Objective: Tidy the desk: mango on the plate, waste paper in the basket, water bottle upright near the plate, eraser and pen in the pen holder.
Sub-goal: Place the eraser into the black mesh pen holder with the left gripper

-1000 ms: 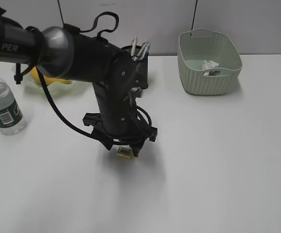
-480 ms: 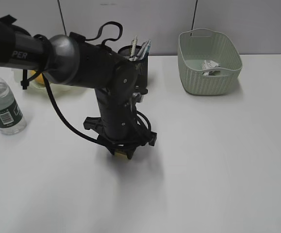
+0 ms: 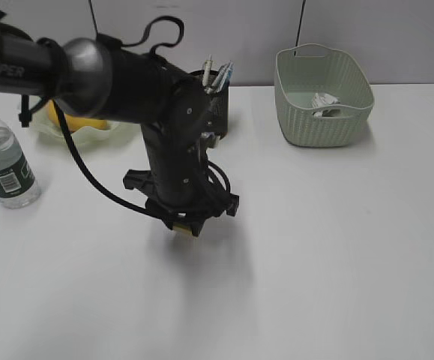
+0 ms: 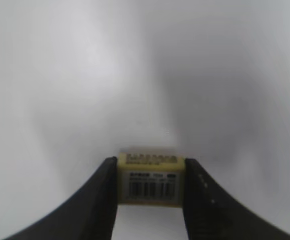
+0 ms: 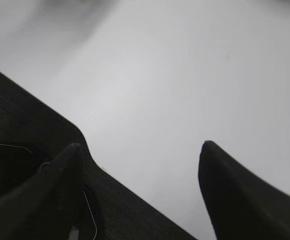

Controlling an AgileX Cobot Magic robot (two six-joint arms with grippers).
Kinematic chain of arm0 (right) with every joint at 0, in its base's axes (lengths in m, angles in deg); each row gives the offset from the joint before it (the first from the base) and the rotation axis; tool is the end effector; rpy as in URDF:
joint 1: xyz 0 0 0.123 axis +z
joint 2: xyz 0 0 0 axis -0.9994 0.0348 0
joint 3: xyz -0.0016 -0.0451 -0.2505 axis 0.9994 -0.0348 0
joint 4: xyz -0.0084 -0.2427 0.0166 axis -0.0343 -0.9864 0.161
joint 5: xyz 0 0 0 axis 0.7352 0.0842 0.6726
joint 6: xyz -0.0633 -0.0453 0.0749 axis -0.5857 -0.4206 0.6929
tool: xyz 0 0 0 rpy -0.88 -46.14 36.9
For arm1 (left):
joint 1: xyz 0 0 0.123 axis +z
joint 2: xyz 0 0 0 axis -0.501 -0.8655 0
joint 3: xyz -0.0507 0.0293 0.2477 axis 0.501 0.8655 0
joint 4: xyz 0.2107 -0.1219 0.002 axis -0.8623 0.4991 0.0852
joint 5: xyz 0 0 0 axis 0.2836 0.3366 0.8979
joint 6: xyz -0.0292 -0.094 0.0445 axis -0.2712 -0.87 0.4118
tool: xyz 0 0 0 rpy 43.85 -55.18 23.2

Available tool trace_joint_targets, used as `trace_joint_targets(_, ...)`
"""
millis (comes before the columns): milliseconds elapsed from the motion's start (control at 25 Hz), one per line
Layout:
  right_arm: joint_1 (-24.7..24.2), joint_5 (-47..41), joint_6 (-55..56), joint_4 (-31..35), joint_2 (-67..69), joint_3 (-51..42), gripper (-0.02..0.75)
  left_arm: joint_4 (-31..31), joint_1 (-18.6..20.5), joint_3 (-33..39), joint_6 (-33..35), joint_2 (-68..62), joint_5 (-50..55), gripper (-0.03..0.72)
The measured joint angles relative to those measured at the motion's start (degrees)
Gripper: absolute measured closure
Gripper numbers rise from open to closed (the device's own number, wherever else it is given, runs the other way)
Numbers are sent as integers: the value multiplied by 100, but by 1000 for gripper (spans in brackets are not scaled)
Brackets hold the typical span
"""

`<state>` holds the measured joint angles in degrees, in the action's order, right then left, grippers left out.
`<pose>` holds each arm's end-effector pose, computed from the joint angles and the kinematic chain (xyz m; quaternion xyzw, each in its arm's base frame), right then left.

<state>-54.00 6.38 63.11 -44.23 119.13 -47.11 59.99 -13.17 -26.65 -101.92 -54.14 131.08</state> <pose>0.0988 0.0644 0.2482 -0.3120 0.8730 0.0839 0.3653 0.2933 -0.2670 0.0980 0.1556 0.9854 -0.0107 0.0676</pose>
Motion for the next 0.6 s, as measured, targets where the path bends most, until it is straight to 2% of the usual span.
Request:
trace_joint_targets(160,0,0,0,0,0,0,176,-149,177,-387,12,325,287,386)
trace_joint_targets(360,0,0,0,0,0,0,176,-205,665,-1517,132,394,525,386)
trace_joint_targets(600,0,0,0,0,0,0,176,-112,1260,-2427,169,394,-82,386)
